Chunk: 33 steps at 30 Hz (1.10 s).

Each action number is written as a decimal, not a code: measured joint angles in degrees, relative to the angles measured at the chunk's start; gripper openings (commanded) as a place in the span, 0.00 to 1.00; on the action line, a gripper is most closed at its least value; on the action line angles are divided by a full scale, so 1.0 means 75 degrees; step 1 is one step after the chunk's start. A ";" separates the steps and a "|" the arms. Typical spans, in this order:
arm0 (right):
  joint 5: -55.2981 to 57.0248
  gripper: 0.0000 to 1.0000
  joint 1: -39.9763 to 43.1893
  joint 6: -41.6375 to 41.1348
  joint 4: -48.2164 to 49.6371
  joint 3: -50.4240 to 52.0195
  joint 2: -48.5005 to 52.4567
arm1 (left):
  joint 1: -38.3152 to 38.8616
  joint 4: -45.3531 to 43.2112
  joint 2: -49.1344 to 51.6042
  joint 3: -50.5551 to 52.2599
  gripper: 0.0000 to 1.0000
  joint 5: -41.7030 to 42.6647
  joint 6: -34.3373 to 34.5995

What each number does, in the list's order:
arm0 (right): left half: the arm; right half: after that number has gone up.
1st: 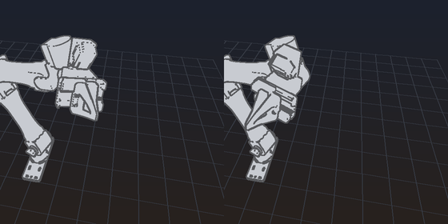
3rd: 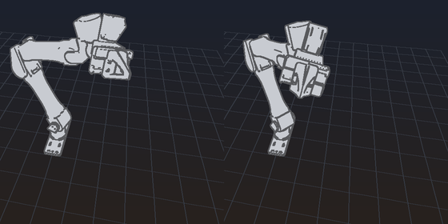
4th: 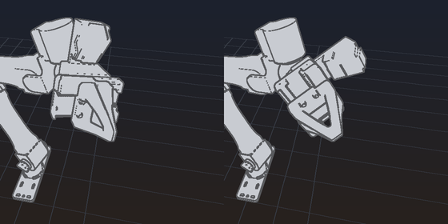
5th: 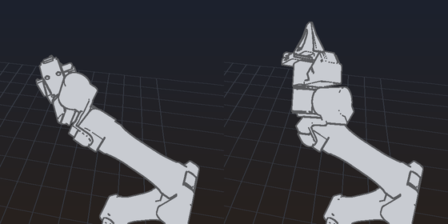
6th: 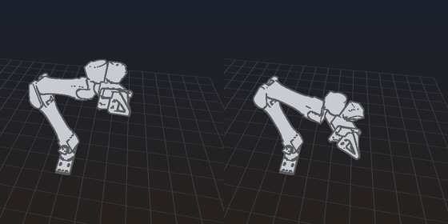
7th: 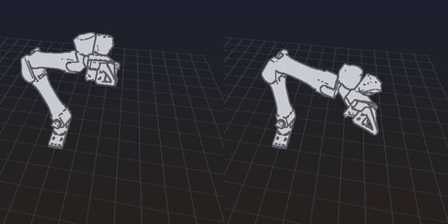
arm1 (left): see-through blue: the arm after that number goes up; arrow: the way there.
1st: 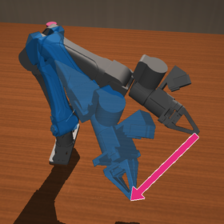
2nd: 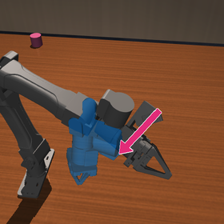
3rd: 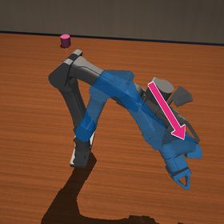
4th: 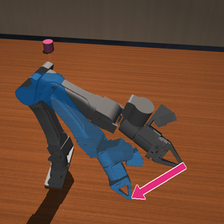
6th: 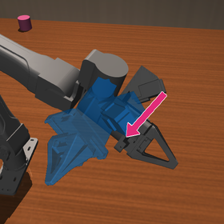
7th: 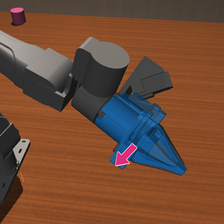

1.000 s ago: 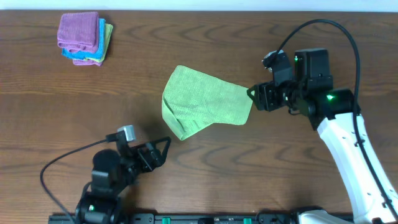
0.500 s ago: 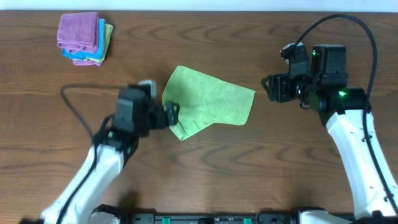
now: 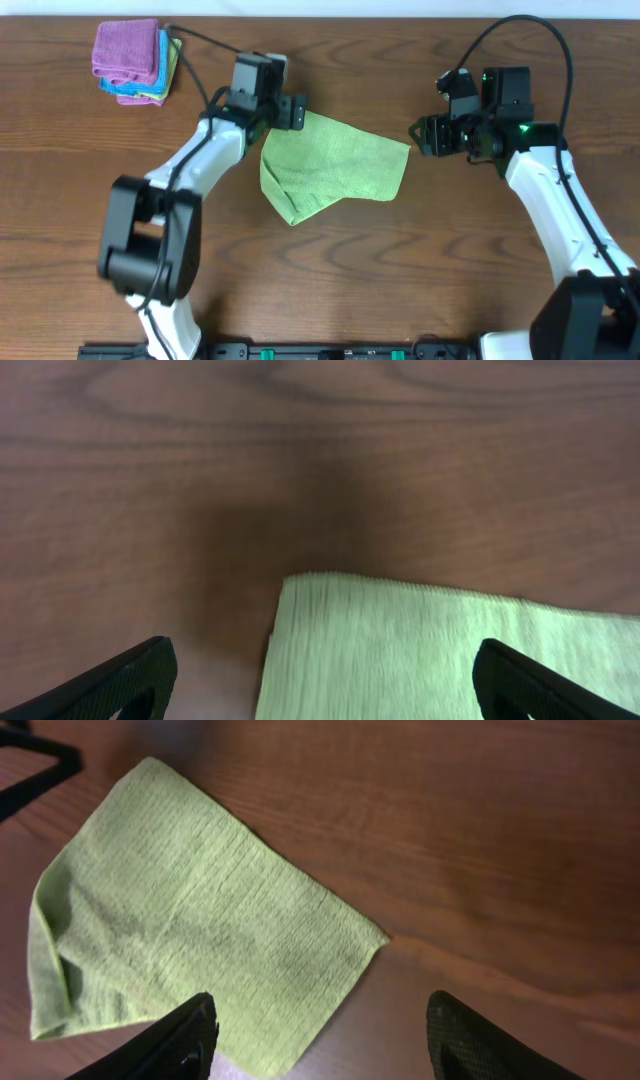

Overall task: Fold the cloth
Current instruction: 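Move the left gripper to the cloth's top-left corner and grasp it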

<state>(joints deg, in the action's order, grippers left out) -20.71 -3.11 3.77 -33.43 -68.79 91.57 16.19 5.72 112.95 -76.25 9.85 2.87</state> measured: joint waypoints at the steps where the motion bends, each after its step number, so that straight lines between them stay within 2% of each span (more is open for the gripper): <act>1: -0.0006 0.68 0.0000 0.0000 0.0079 0.0000 0.0055 | 0.0000 0.0009 0.0178 -0.0169 0.96 0.0000 -0.0020; 8: -0.0023 0.67 0.0003 0.0000 0.0332 0.0000 0.0635 | 0.0000 0.0090 0.1020 -0.0752 0.98 0.0006 -0.0041; 19: -0.0023 0.66 0.0029 0.0000 0.0493 0.0000 0.1364 | 0.0000 0.0172 0.1314 -0.0752 1.00 0.0644 0.0207; 20: -0.0023 0.66 0.0041 0.0000 0.0504 0.0000 0.1364 | 0.0000 0.0169 0.1326 -0.0752 0.95 0.0729 0.0219; 28: -0.0020 0.66 0.0166 0.0000 0.0539 0.0000 0.1364 | 0.0000 0.0213 0.1408 -0.0755 0.88 0.1139 0.0396; 33: -0.0023 0.65 0.0239 0.0000 0.0545 0.0000 0.1364 | 0.0000 0.0431 0.1416 -0.0755 0.74 0.1239 0.0443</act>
<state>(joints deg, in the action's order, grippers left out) -20.88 -1.32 3.77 -29.34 -68.79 101.80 16.19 8.95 123.57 -81.91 19.14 6.20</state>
